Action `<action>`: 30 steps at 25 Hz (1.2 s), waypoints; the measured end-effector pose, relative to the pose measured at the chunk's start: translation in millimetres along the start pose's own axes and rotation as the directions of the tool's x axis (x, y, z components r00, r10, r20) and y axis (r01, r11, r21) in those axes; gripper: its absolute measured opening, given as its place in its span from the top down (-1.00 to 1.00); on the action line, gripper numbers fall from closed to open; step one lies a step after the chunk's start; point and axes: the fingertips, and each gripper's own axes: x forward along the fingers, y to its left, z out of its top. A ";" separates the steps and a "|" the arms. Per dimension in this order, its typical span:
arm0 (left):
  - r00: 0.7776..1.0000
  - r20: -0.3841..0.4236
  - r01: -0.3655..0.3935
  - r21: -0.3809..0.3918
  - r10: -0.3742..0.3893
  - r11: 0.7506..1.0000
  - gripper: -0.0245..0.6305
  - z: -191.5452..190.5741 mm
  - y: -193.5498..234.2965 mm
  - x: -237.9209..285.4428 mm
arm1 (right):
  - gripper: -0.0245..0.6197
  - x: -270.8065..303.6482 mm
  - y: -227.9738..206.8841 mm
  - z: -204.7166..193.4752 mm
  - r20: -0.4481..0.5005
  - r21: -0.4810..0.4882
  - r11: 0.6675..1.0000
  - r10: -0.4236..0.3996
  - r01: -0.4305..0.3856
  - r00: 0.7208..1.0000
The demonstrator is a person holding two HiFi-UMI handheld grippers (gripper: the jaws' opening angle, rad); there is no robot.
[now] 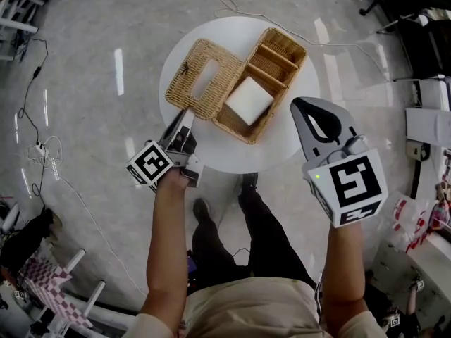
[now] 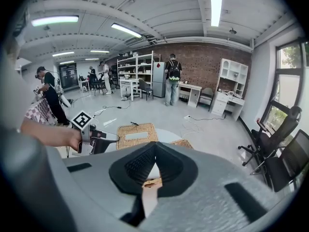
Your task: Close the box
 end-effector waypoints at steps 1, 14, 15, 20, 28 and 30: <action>1.000 -0.002 0.002 0.018 -0.002 1.000 0.77 1.8 -3.9 -1.1 | 0.94 0.0 0.3 0.6 0.000 0.001 1.000 0.000 0.000 1.000; 0.997 -0.055 -0.022 0.384 0.046 0.923 0.78 6.4 -46.4 -11.9 | 0.94 -11.8 1.9 0.9 0.002 0.017 1.000 -0.024 0.024 1.000; 0.996 -0.066 -0.022 0.417 0.055 0.908 0.78 4.3 -50.1 -11.9 | 0.94 -13.4 1.2 0.4 0.003 0.019 1.000 -0.025 0.025 1.000; 0.989 -0.103 -0.029 0.574 0.107 0.818 0.78 -5.2 -63.1 -10.9 | 0.94 -18.9 -6.0 -1.8 0.024 0.007 0.999 -0.047 0.047 0.999; 0.975 -0.157 0.010 0.740 0.158 0.673 0.78 -20.8 -86.6 -11.8 | 0.94 -33.8 -13.1 -8.5 0.015 0.029 0.997 -0.069 0.068 0.998; 0.968 -0.173 0.022 0.775 0.179 0.632 0.78 -27.3 -89.9 -11.9 | 0.94 -38.1 -14.4 -10.3 0.013 0.032 0.997 -0.074 0.073 0.997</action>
